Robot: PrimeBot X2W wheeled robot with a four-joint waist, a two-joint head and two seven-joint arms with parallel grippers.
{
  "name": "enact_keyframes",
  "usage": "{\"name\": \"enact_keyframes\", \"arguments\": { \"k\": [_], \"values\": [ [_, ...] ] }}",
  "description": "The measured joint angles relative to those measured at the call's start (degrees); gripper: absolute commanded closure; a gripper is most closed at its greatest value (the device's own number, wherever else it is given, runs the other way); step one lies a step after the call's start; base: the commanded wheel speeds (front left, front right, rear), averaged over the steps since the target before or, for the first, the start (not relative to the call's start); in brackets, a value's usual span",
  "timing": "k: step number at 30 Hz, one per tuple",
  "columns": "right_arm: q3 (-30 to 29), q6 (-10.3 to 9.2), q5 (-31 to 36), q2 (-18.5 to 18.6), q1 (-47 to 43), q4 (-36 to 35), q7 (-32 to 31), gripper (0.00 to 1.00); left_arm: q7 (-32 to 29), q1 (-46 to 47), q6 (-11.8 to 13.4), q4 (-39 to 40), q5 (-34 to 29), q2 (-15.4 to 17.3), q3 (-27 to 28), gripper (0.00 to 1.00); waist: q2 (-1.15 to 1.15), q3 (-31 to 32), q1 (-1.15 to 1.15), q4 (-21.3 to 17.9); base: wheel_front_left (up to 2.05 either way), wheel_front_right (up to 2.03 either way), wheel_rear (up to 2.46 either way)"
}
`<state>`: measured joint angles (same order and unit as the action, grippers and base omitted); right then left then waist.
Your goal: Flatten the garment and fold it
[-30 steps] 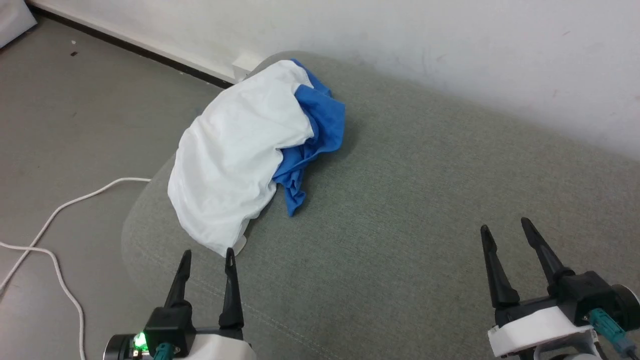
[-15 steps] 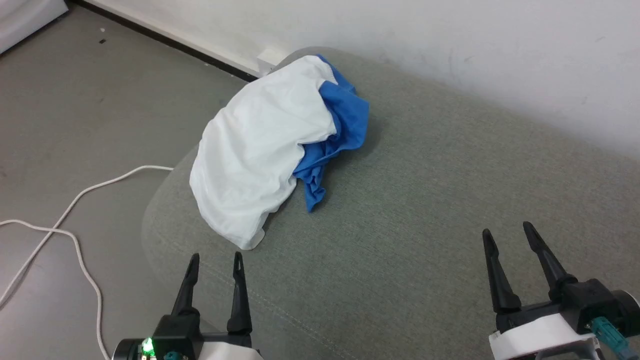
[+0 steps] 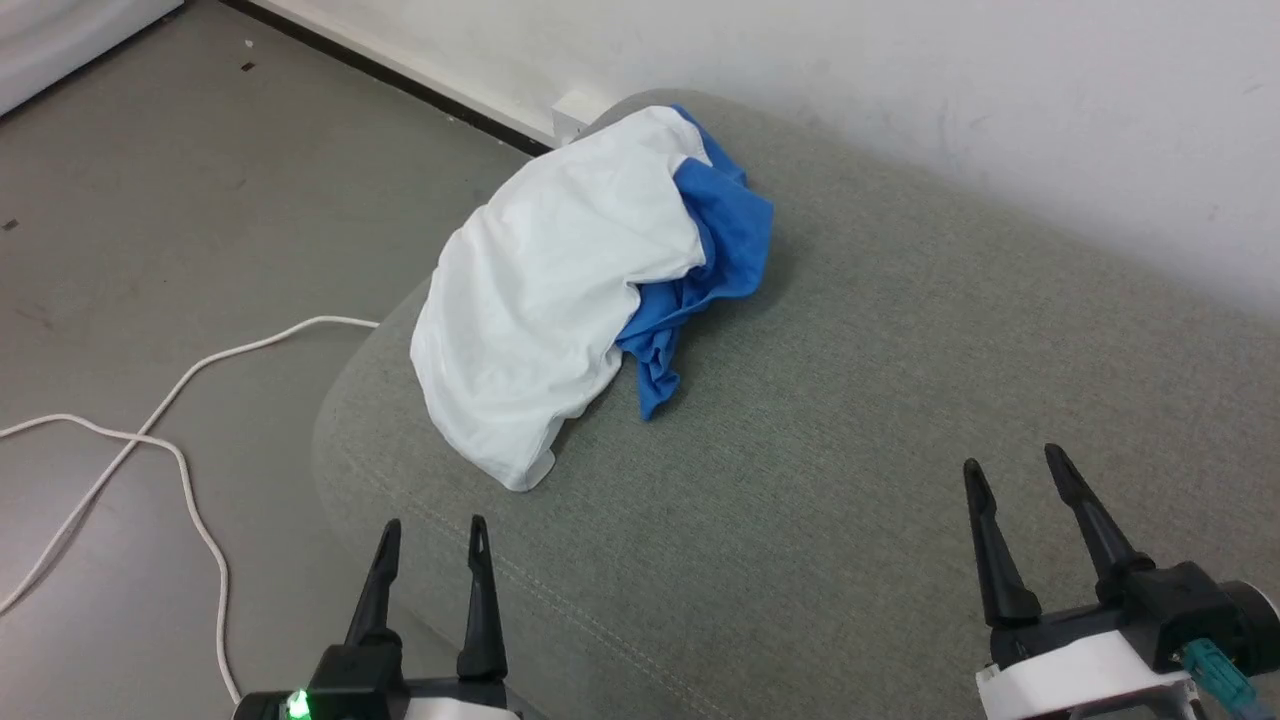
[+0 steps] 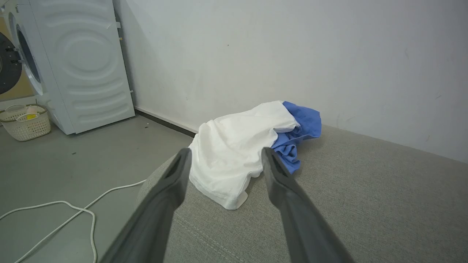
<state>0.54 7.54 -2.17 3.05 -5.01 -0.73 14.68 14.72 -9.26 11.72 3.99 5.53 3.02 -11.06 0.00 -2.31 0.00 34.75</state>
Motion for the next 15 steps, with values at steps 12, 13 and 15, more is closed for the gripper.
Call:
{"name": "enact_keyframes", "arguments": {
  "k": [12, 13, 15],
  "values": [
    [-0.7, 0.0, 0.1, 0.0, 0.0, -0.7, 0.0, 0.0, 0.0, 0.4, -0.2, 3.8, 1.5, 0.0, -0.4, 0.0, 0.0, -0.8, 0.0, -0.4, 0.0, 0.0, 0.0],
    [-1.0, 0.0, 0.1, 0.0, 0.0, -1.1, 0.0, 0.0, 0.0, 1.1, -0.7, 5.0, 2.1, 0.0, -0.5, 0.0, 0.0, -1.0, 0.0, -0.3, 0.0, 0.0, 0.0],
    [-1.7, 0.0, 0.2, 0.0, 0.0, -2.1, 0.0, 0.0, 0.0, 3.4, -2.3, 6.6, 2.5, 0.3, -0.7, 0.0, 0.0, -1.5, 0.0, -0.3, 0.0, 0.0, 0.0]
  ]
}}
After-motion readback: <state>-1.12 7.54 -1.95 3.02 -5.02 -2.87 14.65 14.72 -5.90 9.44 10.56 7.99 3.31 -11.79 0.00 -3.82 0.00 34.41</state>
